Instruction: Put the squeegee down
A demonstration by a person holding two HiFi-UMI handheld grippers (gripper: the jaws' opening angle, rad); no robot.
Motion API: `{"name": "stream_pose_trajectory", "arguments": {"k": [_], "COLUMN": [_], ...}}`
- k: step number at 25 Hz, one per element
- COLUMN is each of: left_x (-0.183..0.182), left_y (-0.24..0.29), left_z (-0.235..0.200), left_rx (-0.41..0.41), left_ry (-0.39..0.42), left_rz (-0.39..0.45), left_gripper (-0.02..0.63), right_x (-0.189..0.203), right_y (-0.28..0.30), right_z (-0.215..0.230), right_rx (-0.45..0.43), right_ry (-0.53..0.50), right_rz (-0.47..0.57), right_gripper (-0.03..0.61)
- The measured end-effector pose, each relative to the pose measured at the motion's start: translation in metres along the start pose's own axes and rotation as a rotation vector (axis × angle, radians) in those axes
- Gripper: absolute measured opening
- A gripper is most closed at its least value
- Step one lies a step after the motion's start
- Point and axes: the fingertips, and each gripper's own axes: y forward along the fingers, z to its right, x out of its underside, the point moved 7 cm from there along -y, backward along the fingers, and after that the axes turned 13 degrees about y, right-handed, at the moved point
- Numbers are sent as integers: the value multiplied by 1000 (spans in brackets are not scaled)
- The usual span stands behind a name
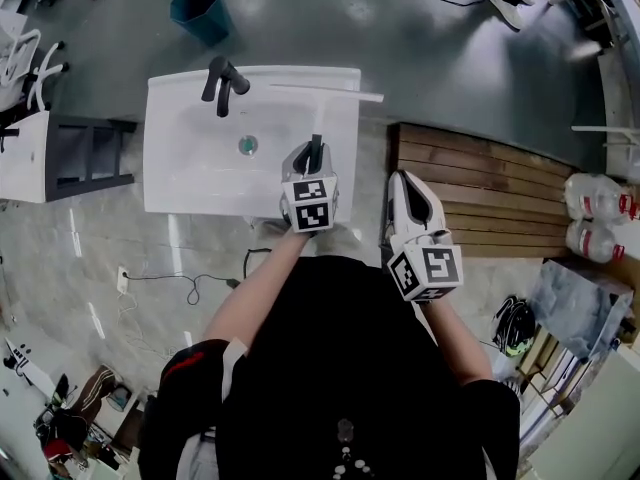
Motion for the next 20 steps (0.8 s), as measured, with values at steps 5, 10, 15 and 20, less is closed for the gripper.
{"name": "stream_pose_trajectory", "arguments": {"k": [5, 10, 15, 20], "left_x": [9, 21, 26, 25], "left_y": [26, 46, 59, 72], "left_z": [9, 14, 12, 9], "left_rx": [-15, -42, -68, -105], "left_ry": [-37, -67, -95, -105], "left_rz": [-45, -91, -109, -117], "left_gripper": [104, 104, 104, 104], "right_x": [1, 2, 7, 11], "right_y": [-4, -7, -11, -14], "right_z": [15, 28, 36, 42], "right_rx": [20, 43, 63, 85], "right_ry": [2, 17, 33, 39], "right_rz": [-25, -32, -41, -54], "right_gripper": [2, 2, 2, 2]}}
